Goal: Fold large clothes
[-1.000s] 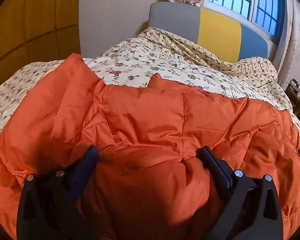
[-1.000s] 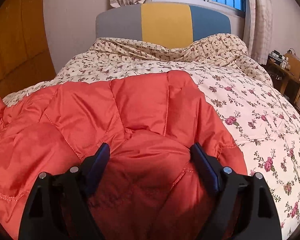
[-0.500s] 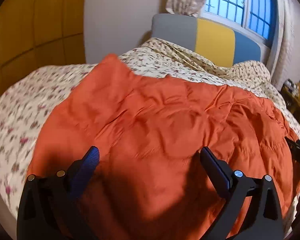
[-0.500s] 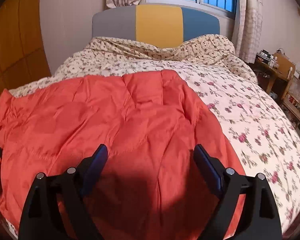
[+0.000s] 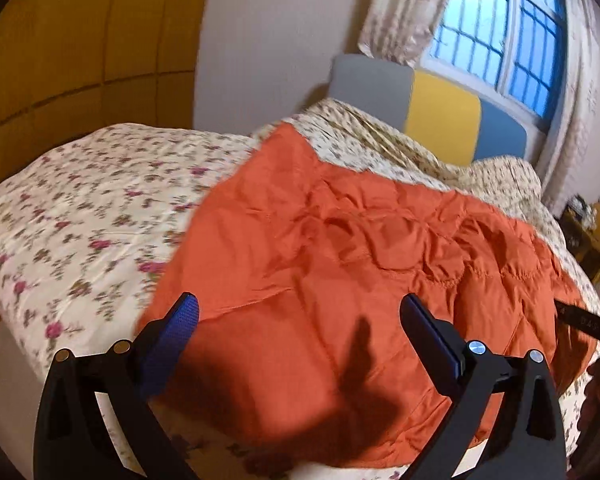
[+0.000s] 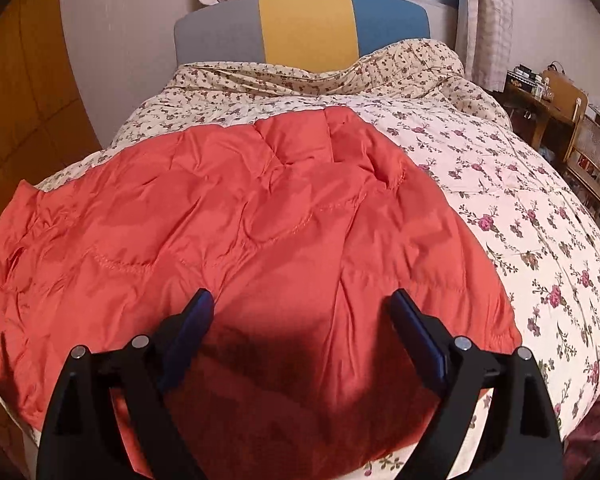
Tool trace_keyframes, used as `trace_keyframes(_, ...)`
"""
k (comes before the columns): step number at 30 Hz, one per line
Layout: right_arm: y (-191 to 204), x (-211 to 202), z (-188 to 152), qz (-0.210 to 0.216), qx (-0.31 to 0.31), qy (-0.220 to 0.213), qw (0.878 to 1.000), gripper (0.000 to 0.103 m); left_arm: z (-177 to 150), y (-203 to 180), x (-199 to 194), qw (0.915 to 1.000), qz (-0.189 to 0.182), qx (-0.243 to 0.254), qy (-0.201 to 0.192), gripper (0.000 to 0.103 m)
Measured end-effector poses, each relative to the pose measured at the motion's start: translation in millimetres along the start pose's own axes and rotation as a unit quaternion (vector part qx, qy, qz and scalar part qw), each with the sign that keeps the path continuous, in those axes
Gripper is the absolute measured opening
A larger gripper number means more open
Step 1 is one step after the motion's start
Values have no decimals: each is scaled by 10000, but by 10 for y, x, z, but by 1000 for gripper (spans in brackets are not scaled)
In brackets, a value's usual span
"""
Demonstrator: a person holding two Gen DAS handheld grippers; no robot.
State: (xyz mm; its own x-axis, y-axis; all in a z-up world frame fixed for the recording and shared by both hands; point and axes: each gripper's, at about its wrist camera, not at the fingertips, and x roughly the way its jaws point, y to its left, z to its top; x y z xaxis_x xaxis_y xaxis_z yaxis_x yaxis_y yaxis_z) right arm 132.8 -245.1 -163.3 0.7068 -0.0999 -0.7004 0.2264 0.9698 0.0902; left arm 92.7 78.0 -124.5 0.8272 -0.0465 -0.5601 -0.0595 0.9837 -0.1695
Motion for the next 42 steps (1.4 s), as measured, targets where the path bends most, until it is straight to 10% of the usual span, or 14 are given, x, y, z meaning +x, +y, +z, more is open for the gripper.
trace_keyframes(12, 130, -296, -130, 453, -258, -186, 9985, 88, -205, 417, -134, 9940, -224, -1009, 353, 98)
trace_keyframes(21, 294, -493, -379, 1731, -321, -137, 9843, 21, -409, 515, -267, 9871, -387, -1472, 495, 77)
trace_keyframes(25, 448, -531, -499, 1994, -728, -136, 9771, 13, -591, 534, -193, 9773, -766, -1755, 902, 73)
trace_keyframes(42, 619, -49, -739, 2003, -1055, 638, 9720, 0, -465, 466, 242, 9652, -1390, -2143, 557, 73)
